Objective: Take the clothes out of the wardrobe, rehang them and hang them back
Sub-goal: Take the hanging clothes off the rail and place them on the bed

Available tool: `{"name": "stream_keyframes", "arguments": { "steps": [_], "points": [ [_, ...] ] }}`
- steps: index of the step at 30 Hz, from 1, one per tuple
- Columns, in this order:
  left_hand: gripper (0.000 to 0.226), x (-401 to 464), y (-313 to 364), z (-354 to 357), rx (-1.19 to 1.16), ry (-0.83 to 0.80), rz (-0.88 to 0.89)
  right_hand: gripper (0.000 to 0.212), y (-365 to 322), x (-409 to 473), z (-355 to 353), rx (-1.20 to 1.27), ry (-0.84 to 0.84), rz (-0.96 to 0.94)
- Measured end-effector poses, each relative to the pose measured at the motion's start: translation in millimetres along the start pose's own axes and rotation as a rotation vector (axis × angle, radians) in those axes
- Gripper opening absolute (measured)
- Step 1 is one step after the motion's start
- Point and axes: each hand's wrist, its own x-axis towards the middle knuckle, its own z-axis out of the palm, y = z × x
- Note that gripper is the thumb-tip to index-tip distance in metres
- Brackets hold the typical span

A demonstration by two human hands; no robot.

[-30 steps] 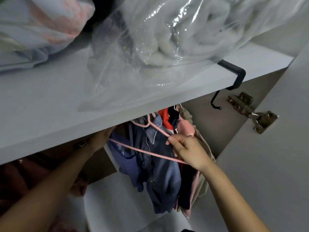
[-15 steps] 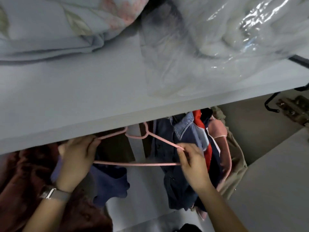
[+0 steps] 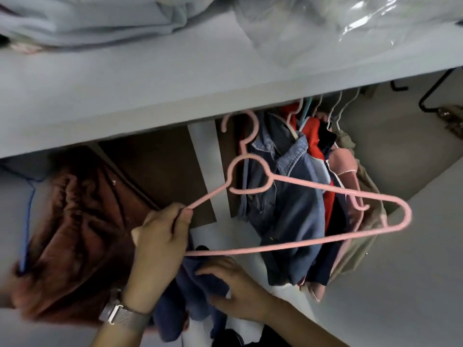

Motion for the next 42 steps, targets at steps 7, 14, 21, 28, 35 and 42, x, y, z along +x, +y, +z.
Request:
{"name": "stream_keyframes", "arguments": {
  "steps": [7, 14, 21, 28, 35, 42],
  "points": [
    [0.036, -23.1, 7.1, -7.9, -0.145, -0.12, 0.07, 0.075, 8.6, -19.5, 12.2, -0.003, 0.057, 0.183],
    [0.032, -45.2, 28.8, -15.6, -0.019, -0.089, 0.3, 0.052, 27.8, -97.1, -10.9, -0.609, 0.054, 0.322],
    [0.032, -69.7, 50.1, -32.3, -0.001, -0.041, 0.332, 0.067, 9.3, -270.5, -53.3, -0.501, 0.589, 0.471],
    [0.025, -157.3, 129.1, -35.7, -0.228, -0.313, 0.414, 0.044, -88.9, -306.2, -18.5, -0.33, 0.632, 0.209],
    [0.024, -257.3, 215.8, -34.7, -0.325, -0.484, 0.644, 0.044, -150.8, -330.3, 42.1, -0.063, 0.698, 0.133],
    [0.028, -319.1, 267.8, -22.3, -0.335, -0.574, 0.824, 0.038, -154.0, -451.6, 61.3, -0.231, 0.675, 0.422]
  ]
}}
